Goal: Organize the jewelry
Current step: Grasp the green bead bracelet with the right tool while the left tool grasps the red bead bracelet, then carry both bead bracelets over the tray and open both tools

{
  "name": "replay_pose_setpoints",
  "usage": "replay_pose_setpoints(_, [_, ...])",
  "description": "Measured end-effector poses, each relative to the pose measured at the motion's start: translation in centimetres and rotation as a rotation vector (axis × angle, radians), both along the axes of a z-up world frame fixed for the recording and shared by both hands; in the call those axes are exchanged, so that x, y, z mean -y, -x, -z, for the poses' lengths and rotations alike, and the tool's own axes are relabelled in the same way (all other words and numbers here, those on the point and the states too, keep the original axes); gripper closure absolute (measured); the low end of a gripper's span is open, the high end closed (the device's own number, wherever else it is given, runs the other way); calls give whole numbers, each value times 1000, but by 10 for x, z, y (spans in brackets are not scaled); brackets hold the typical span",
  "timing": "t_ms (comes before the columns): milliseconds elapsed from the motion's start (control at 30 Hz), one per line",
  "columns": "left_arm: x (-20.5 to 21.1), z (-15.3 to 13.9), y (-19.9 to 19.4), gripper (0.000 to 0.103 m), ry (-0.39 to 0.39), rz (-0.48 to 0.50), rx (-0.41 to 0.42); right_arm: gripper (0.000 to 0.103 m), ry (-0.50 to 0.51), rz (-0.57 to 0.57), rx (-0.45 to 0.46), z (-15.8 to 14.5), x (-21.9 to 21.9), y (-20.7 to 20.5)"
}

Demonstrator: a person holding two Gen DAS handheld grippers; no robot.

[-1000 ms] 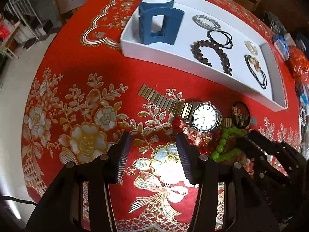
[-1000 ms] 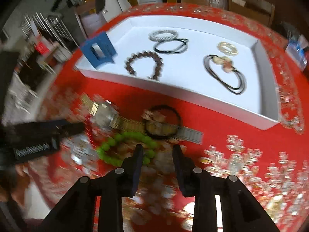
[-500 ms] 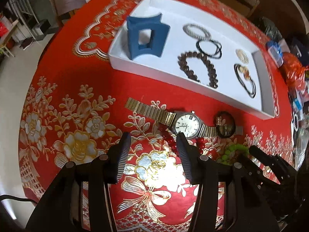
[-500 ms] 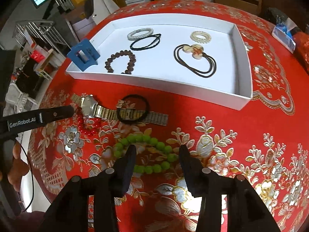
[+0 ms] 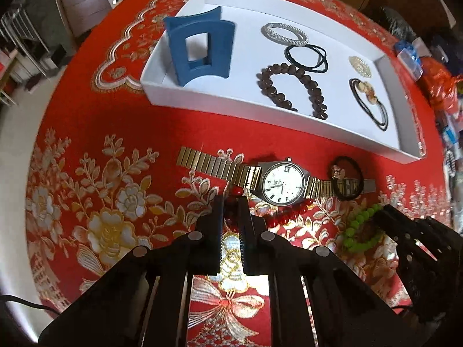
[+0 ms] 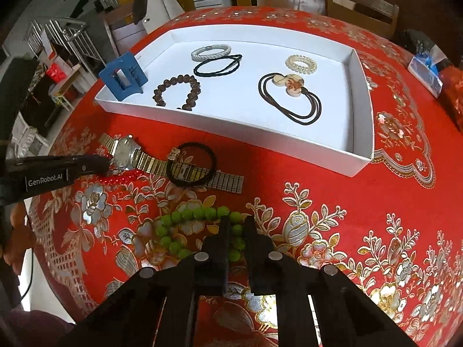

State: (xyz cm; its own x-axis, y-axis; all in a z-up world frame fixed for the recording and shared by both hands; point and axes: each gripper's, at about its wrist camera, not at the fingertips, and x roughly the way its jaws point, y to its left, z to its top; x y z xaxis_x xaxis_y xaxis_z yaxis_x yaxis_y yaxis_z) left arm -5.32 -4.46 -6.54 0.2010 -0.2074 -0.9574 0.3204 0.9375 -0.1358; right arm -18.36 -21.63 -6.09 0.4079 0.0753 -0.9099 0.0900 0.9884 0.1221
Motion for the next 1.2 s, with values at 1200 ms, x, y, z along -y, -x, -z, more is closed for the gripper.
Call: replay_pose_setpoints(1200, [2, -138, -17, 95, 206, 170, 158, 94, -86, 30, 214, -108, 29, -33])
